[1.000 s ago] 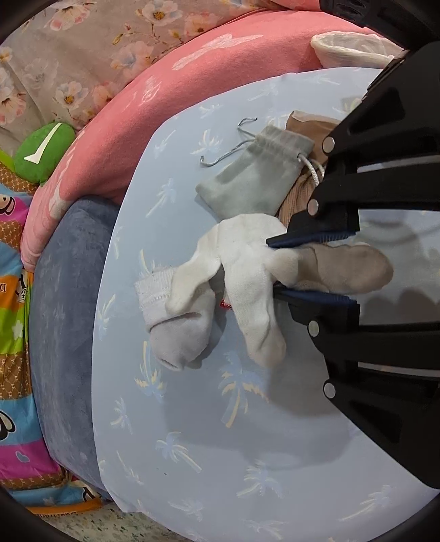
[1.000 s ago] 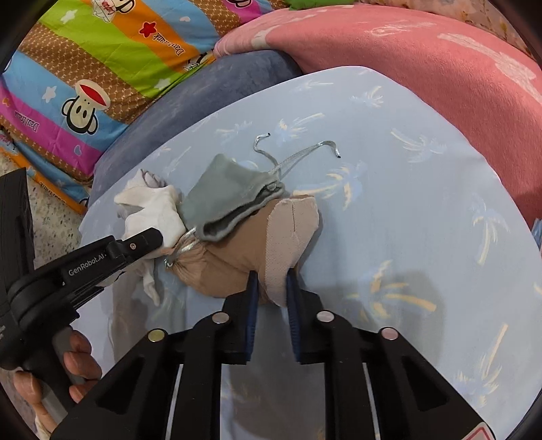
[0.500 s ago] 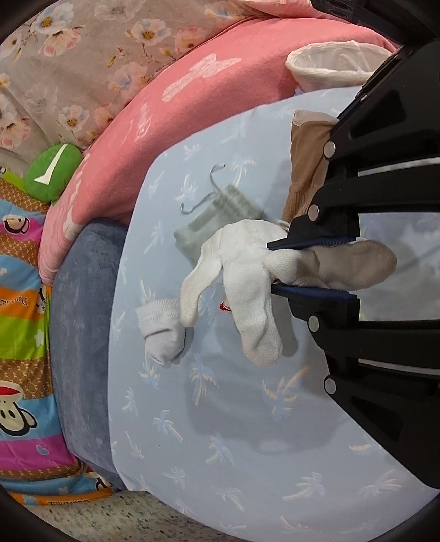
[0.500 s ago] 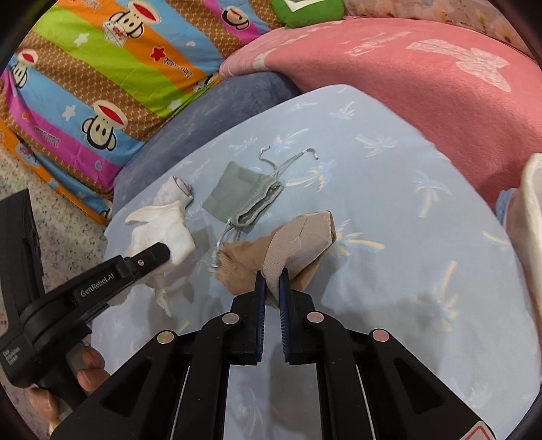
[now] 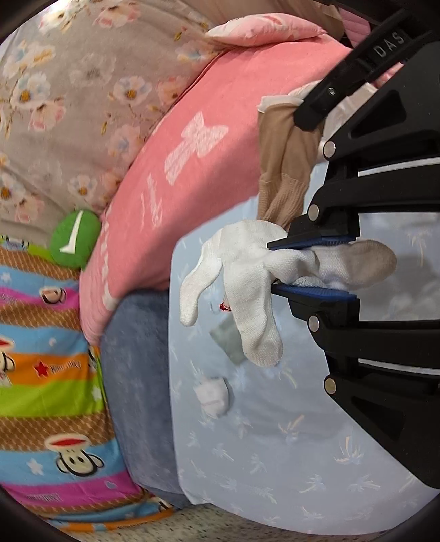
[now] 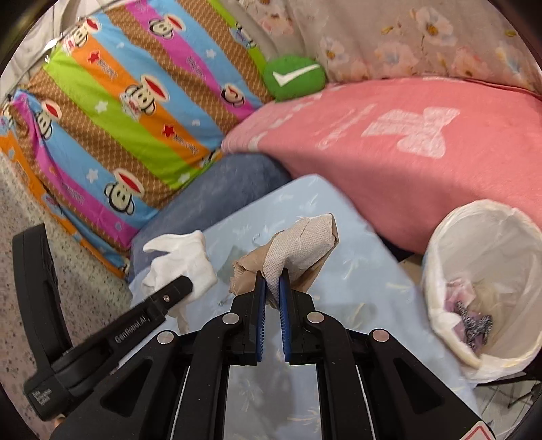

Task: Collect trash
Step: 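Grasp the white glove with the left tool while the right grasps the tan cloth, lift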

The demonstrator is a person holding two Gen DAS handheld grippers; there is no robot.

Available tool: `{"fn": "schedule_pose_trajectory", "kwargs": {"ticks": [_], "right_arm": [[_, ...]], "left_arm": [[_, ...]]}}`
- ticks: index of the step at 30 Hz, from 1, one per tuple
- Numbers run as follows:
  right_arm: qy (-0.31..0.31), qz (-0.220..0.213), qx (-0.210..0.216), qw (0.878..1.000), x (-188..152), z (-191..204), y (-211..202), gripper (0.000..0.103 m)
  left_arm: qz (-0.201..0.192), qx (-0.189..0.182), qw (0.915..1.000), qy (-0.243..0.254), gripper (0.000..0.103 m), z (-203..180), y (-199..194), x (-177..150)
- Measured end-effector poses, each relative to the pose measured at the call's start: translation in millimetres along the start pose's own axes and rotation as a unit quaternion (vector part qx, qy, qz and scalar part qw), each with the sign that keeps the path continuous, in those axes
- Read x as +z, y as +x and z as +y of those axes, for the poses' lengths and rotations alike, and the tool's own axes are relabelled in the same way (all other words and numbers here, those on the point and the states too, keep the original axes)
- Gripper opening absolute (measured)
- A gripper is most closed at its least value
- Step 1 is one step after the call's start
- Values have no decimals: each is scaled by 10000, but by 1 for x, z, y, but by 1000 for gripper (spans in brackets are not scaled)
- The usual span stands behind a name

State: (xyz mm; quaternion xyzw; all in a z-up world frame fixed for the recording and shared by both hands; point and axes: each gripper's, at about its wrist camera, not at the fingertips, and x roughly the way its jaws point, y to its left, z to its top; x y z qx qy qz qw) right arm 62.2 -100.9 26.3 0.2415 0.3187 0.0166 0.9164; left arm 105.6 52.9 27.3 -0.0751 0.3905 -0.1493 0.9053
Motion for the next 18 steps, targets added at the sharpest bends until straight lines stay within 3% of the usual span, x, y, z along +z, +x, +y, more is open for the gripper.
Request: {"fn": "schedule_pose_trajectory", "kwargs": {"ticks": [8, 18], "right_arm": [[105, -715, -182, 9972, 26, -36, -68, 8], [464, -1126, -428, 9916, 35, -98, -118, 8]], "left_arm": [[-186, -310, 9976, 588, 19, -59, -13, 0], [-198, -656, 9904, 1202, 20, -130, -14, -8]]}}
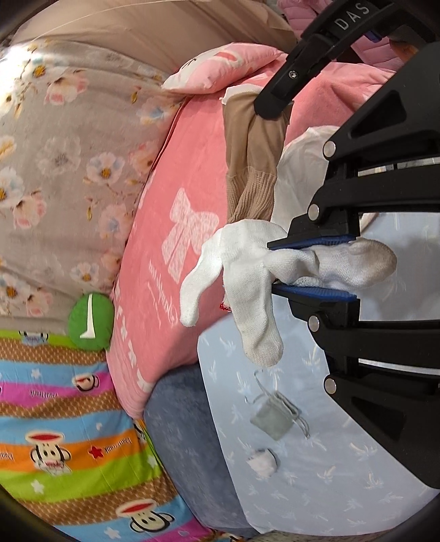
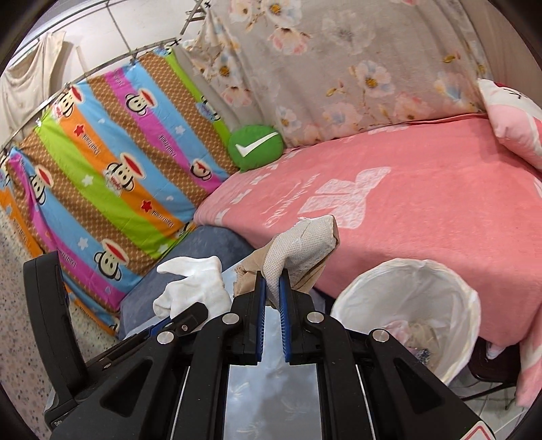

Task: Collect trash
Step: 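Grasp the white glove with the left tool while the right grasps the tan cloth, lift, then carry glove and tan cloth over the white bin and open both tools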

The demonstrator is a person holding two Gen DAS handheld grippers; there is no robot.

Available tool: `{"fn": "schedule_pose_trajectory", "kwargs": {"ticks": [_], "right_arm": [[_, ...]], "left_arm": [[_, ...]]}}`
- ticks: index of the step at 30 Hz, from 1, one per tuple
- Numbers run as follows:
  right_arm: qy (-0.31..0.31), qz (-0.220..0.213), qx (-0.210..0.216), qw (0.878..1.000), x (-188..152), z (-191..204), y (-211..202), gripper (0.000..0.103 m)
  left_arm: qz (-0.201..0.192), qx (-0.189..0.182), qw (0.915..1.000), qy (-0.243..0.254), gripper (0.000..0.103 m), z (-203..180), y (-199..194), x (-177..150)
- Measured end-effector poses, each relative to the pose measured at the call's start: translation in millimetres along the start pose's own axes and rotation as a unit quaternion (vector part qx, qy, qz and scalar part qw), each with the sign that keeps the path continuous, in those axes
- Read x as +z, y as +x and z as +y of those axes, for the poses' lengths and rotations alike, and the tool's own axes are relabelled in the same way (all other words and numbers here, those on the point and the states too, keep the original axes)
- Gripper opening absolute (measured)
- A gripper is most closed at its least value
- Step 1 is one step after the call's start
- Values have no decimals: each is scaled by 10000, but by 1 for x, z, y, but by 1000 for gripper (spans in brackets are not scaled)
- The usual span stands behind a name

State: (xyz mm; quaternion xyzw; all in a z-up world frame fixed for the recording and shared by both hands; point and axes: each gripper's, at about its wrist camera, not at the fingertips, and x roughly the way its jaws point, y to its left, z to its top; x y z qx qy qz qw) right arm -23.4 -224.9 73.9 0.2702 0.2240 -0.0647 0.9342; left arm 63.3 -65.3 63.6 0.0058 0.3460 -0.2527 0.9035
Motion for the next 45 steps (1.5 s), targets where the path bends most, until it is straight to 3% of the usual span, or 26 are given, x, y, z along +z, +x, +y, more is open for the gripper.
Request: {"fn": "schedule_pose_trajectory", "kwargs": {"ticks": [19, 21, 24, 26, 28, 34, 37, 45], "right_arm": [[560, -227, -491, 9970, 8, -85, -28, 8], [592, -231, -518, 9966, 9, -89, -28, 8], [636, -229, -547, 9962, 8, -94, -28, 8], [651, -225, -563, 9960, 8, -96, -26, 8], [657, -207, -563, 9960, 9, -96, -24, 9], [582, -126, -510, 9969, 6, -89, -13, 16], [578, -120, -496, 9970, 6, -85, -11, 30], [470, -14, -496, 9977, 3, -78, -7, 30]], "left_arm": [[329, -491, 9957, 720, 22, -80, 31, -5], [355, -542, 9954, 708, 25, -82, 33, -5], [379, -590, 9955, 635, 42, -82, 35, -5], [319, -558, 9959, 635, 59, -83, 34, -4], [229, -508, 9964, 640, 66, -84, 32, -2], [168, -407, 9969, 652, 67, -81, 30, -1], [172, -361, 9974, 605, 67, -76, 31, -1], [187, -259, 9985, 453, 68, -63, 31, -1]]}}
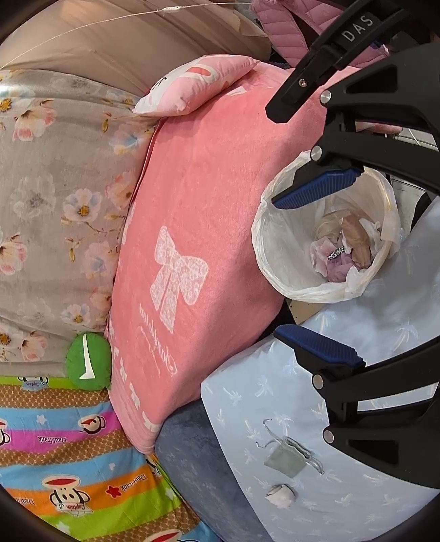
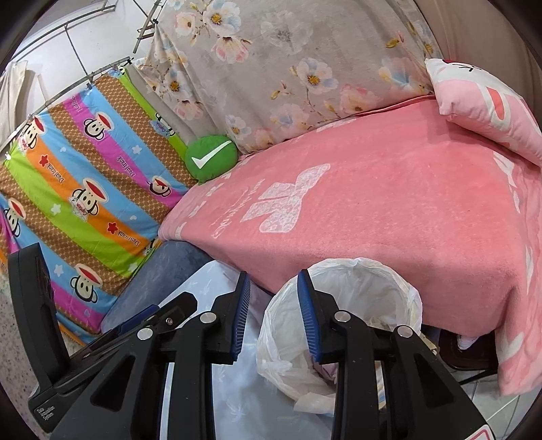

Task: Collect trash
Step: 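Carry glove and tan cloth over the white bin and open both tools, then move both tools back over the white sock and grey pouch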

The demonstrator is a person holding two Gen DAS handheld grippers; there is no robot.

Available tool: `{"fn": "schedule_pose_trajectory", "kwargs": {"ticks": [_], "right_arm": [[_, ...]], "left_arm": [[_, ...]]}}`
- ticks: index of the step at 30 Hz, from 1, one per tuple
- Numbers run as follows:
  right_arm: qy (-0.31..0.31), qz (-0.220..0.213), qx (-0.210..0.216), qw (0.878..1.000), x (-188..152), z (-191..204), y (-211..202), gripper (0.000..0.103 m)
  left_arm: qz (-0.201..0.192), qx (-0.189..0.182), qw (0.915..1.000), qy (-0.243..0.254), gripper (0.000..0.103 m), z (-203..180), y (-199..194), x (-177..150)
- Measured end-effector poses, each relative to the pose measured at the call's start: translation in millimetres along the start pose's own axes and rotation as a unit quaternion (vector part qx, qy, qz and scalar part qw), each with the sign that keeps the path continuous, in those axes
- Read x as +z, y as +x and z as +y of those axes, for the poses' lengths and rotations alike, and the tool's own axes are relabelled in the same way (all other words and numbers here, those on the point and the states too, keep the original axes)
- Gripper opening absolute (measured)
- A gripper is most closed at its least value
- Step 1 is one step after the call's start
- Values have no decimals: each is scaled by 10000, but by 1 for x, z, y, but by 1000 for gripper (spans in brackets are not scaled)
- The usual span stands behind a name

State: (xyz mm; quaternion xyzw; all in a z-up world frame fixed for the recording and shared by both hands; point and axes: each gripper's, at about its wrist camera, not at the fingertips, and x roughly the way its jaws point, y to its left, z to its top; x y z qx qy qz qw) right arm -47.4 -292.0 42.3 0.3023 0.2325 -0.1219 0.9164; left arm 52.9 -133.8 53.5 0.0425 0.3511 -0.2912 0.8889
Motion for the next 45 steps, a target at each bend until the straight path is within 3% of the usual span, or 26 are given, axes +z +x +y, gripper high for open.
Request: {"fn": "schedule_pose_trajectory", "kwargs": {"ticks": [20, 32, 45], "right_arm": [[-508, 331, 219, 9979, -22, 58, 17, 38], [-1024, 765, 521, 9904, -53, 126, 50, 39], [-1399, 1460, 804, 9760, -104, 202, 108, 44]], "left_arm": [[-58, 345, 9983, -463, 70, 58, -16, -10], [-126, 866, 9918, -934, 72, 130, -32, -24], [-34, 1426, 9776, -1547, 72, 223, -41, -45]]}}
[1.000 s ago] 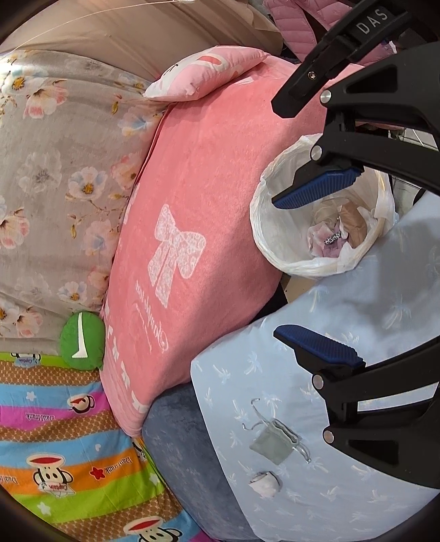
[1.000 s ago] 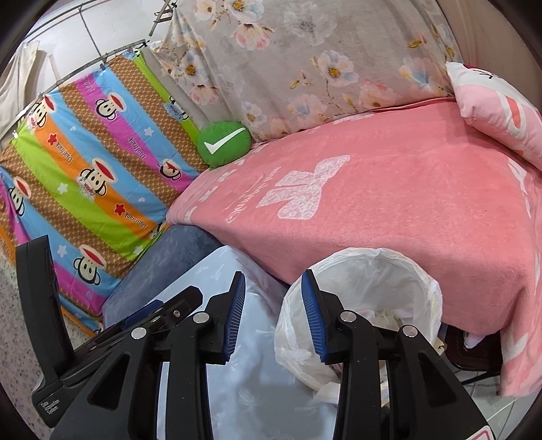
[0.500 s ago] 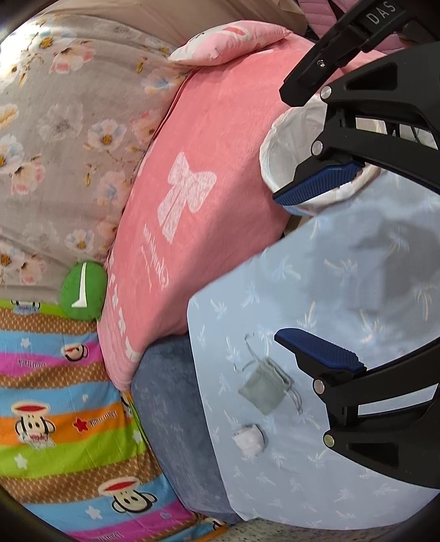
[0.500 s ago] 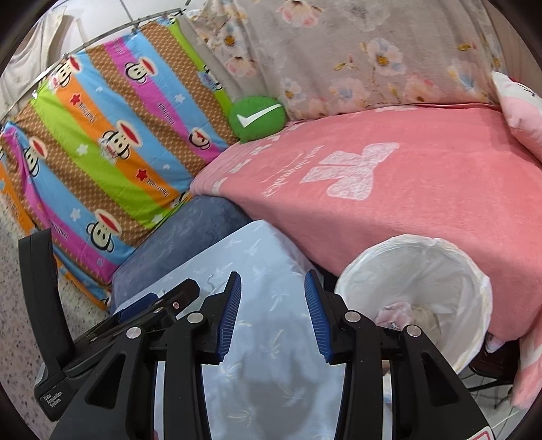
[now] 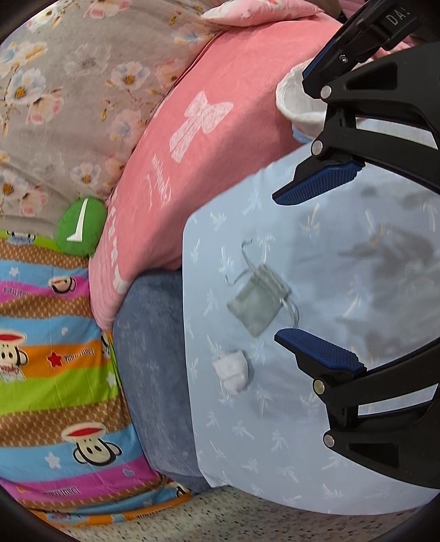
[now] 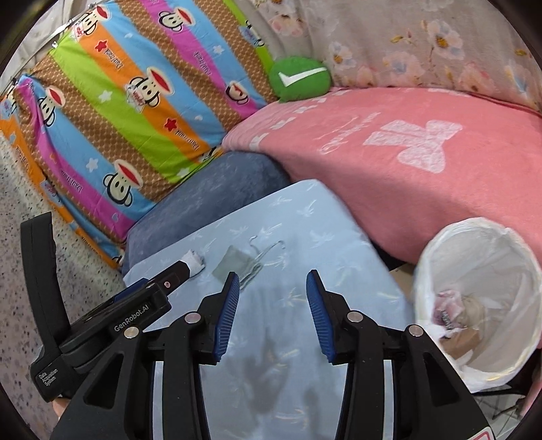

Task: Collect trash
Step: 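Move both tools back over the white sock and grey pouch, then grasp the white sock with the left tool while the right grasps the grey pouch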

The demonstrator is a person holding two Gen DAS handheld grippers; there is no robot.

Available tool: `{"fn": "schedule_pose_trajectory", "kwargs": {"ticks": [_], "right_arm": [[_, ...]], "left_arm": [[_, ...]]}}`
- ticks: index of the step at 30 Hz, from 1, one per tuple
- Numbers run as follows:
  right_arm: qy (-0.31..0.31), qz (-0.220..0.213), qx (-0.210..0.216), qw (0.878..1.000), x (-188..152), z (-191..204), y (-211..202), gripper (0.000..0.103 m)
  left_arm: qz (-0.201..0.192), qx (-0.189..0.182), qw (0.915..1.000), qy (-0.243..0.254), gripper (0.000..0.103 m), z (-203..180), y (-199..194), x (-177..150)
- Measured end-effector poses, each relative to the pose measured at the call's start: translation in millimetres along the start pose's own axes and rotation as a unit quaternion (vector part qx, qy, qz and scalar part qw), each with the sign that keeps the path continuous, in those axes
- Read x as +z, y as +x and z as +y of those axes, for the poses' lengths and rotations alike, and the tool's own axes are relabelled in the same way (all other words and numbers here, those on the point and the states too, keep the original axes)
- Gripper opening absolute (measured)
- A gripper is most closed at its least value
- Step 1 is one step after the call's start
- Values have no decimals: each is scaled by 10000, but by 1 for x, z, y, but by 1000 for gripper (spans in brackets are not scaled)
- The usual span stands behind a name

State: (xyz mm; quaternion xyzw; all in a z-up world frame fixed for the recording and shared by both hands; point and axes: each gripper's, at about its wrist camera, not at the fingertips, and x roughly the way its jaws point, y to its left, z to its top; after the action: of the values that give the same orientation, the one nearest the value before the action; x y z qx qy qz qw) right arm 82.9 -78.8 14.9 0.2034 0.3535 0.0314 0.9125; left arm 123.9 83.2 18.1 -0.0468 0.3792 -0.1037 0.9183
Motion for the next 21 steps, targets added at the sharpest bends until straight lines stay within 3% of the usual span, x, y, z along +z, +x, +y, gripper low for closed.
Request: {"fn": "schedule_pose_trajectory", "kwargs": {"ticks": [10, 15, 21], "right_arm": [[-174, 595, 73, 9981, -2, 39, 89, 44], [-157, 881, 81, 9960, -2, 53, 139, 44], [-241, 1114, 24, 9935, -2, 67, 195, 44]], "left_arm": [[205, 611, 9973, -343, 78, 77, 35, 9], [329, 761, 9951, -547, 78, 107, 61, 17], [450, 819, 9930, -724, 87, 123, 96, 27]]}}
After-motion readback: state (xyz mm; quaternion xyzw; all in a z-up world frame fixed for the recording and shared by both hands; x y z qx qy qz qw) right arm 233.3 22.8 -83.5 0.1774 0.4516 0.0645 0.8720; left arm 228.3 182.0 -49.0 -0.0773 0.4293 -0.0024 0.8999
